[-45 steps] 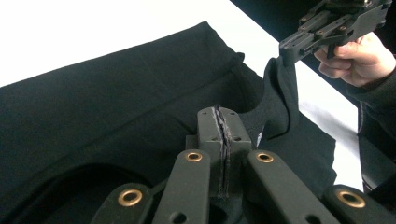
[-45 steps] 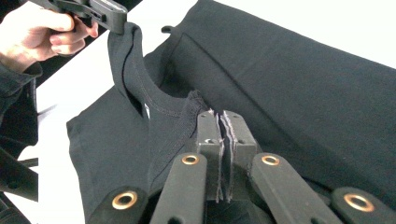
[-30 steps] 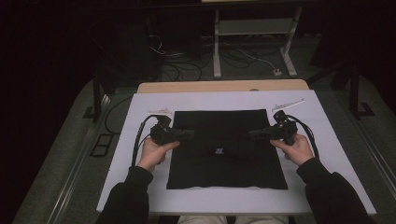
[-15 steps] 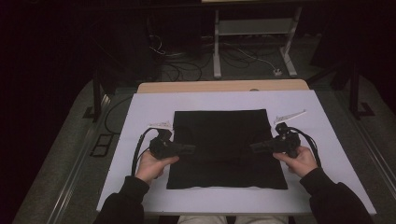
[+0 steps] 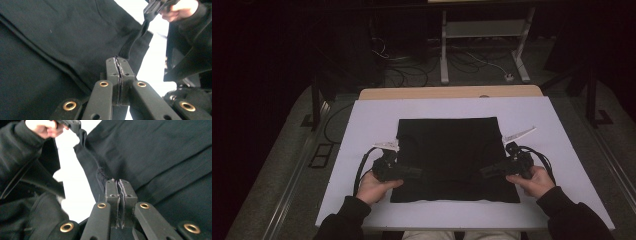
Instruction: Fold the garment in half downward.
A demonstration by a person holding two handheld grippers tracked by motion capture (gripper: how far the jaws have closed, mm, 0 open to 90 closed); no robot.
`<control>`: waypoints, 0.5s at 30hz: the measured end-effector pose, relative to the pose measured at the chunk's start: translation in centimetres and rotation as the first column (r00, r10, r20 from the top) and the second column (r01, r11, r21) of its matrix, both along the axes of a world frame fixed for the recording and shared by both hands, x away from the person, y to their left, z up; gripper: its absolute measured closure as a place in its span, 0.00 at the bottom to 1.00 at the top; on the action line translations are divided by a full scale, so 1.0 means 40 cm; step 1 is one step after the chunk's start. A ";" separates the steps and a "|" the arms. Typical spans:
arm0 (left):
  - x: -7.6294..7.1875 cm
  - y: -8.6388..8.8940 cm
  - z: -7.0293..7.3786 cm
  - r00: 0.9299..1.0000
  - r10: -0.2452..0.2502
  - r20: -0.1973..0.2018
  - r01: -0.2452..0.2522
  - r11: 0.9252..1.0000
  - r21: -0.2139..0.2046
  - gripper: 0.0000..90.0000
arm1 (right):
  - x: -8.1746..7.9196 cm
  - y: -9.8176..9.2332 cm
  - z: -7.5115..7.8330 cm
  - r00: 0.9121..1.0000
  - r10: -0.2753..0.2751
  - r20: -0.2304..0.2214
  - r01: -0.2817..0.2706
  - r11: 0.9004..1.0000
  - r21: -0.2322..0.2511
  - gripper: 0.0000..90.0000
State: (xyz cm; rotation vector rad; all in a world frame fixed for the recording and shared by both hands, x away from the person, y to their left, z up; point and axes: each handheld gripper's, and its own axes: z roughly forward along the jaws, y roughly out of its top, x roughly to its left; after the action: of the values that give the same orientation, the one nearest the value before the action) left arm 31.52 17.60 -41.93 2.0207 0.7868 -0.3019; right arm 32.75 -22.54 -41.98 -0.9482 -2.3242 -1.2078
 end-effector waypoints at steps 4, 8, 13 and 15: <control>-0.018 -0.005 -0.004 1.000 -0.026 -0.001 0.026 1.000 0.016 0.98 | -0.020 0.006 -0.010 0.999 0.031 -0.024 -0.031 1.000 -0.007 0.95; -0.028 -0.011 -0.007 0.999 -0.045 -0.002 0.045 0.998 0.034 0.98 | -0.037 0.010 -0.014 0.998 0.050 -0.041 -0.051 0.999 -0.015 0.95; -0.043 -0.023 -0.012 0.994 -0.107 -0.008 0.107 0.991 0.077 0.98 | -0.048 0.003 -0.018 0.997 0.056 -0.045 -0.057 0.998 -0.023 0.95; -0.049 -0.031 -0.014 0.991 -0.136 -0.011 0.137 0.986 0.095 0.98 | -0.052 0.001 -0.020 0.997 0.053 -0.051 -0.055 0.998 -0.023 0.95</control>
State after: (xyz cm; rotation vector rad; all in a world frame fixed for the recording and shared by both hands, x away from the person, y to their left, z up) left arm 29.54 16.35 -42.50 2.1692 0.6779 -0.3535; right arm 30.65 -22.50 -42.80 -0.9073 -2.3151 -1.1242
